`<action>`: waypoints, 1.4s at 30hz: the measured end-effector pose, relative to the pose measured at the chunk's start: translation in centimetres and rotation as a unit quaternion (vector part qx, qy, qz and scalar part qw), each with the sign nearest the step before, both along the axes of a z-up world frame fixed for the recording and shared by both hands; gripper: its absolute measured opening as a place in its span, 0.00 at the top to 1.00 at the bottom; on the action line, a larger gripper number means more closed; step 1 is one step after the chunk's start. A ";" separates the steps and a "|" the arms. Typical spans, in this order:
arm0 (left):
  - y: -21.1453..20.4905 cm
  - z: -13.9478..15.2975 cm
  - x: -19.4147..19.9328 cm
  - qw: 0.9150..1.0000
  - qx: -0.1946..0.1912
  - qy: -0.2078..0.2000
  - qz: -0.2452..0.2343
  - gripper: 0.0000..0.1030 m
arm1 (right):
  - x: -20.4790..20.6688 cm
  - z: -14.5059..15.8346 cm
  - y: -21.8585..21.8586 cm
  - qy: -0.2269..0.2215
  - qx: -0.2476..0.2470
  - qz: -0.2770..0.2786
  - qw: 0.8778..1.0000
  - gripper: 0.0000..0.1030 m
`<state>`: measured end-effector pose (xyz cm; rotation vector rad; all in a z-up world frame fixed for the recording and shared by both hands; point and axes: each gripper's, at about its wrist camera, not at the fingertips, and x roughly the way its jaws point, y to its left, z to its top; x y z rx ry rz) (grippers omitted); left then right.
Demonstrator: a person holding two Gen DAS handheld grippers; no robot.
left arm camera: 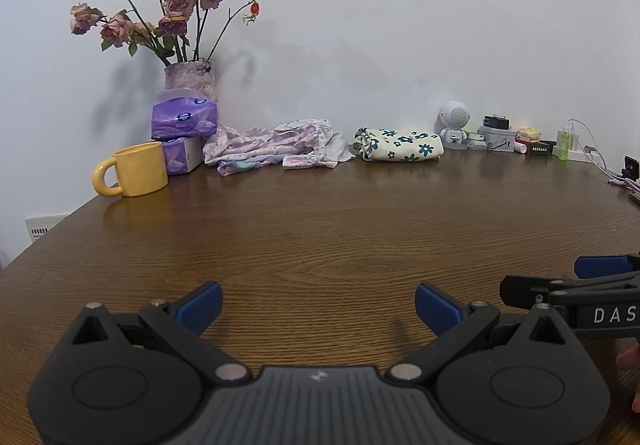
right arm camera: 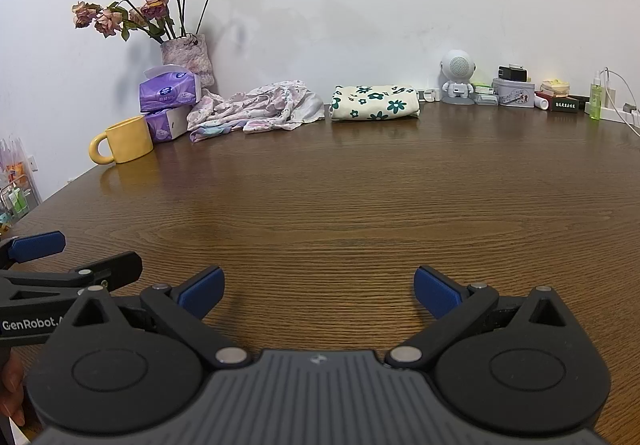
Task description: Fold clothes
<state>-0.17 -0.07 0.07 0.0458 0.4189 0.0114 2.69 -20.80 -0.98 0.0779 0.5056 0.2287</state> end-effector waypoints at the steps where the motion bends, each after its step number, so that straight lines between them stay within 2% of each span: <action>1: 0.0 0.0 0.0 1.000 0.000 0.000 0.000 0.00 | 0.0 0.0 0.0 0.000 0.001 0.000 1.000 0.00; 42: 0.1 0.1 0.2 1.000 0.001 0.004 0.000 0.00 | 0.0 0.0 -0.1 0.001 0.000 0.000 1.000 0.00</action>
